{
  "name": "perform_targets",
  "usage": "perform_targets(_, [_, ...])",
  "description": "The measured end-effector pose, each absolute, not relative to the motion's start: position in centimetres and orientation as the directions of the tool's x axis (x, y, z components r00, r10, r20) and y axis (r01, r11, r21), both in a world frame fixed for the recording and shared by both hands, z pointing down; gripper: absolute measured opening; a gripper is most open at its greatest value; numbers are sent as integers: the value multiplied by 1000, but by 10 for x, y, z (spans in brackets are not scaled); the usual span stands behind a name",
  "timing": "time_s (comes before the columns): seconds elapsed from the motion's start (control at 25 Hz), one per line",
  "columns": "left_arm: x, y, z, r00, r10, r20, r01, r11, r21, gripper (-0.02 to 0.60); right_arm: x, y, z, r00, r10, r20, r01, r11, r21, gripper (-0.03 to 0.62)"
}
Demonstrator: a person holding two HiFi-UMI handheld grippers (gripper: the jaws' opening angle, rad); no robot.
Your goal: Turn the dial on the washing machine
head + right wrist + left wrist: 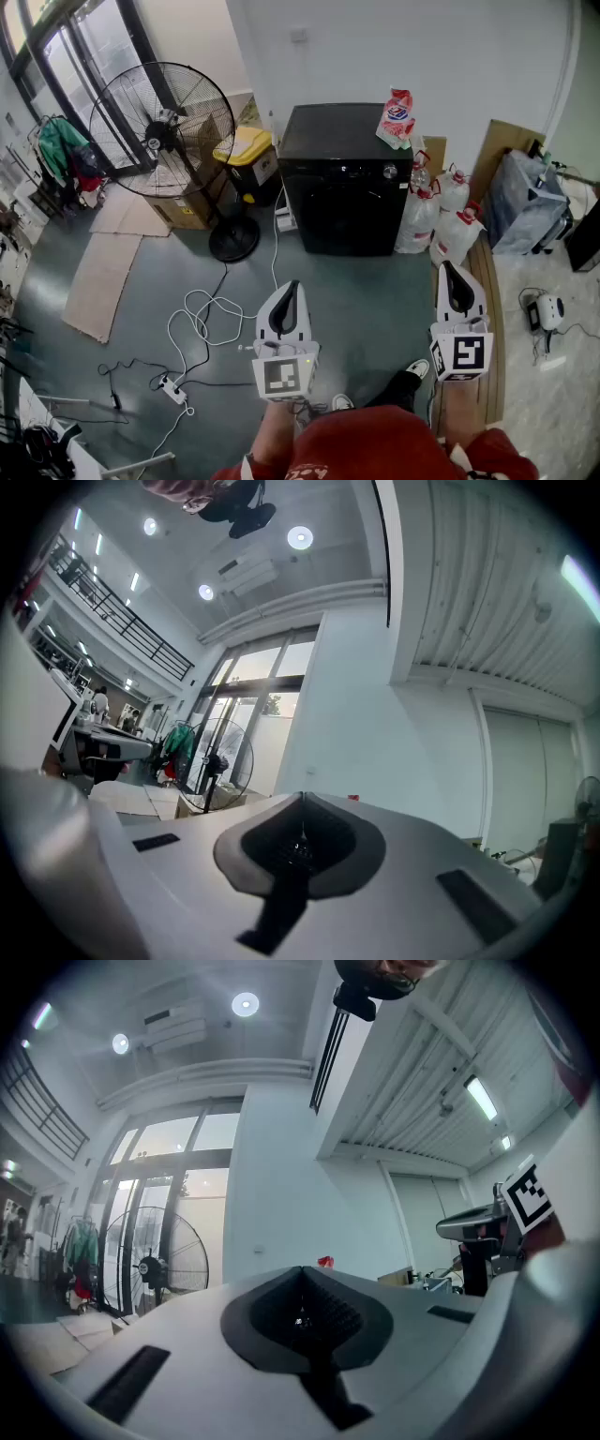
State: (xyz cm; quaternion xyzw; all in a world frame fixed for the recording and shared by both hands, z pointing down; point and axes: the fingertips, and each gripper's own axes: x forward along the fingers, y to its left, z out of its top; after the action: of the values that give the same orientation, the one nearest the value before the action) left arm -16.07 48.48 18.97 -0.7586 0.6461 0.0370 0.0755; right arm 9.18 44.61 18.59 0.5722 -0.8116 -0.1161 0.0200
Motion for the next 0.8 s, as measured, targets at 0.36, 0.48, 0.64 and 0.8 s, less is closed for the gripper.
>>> perform_targets(0.36, [-158, 483, 186, 180, -972, -151, -982, -169, -87, 9, 93, 446, 189, -327, -940, -95, -933, 304, 193, 8])
perform_targets(0.48, [-151, 476, 186, 188, -972, -143, -980, -177, -91, 9, 98, 441, 192, -323, -942, -93, -934, 302, 188, 8])
perform_targets(0.64, [-138, 465, 188, 205, -969, -136, -976, -193, -97, 9, 109, 433, 198, -321, -944, -81, -938, 304, 166, 8])
perform_targets(0.8, [-122, 453, 189, 213, -969, -126, -975, -203, -88, 9, 121, 424, 203, -312, -947, -73, -943, 299, 146, 9])
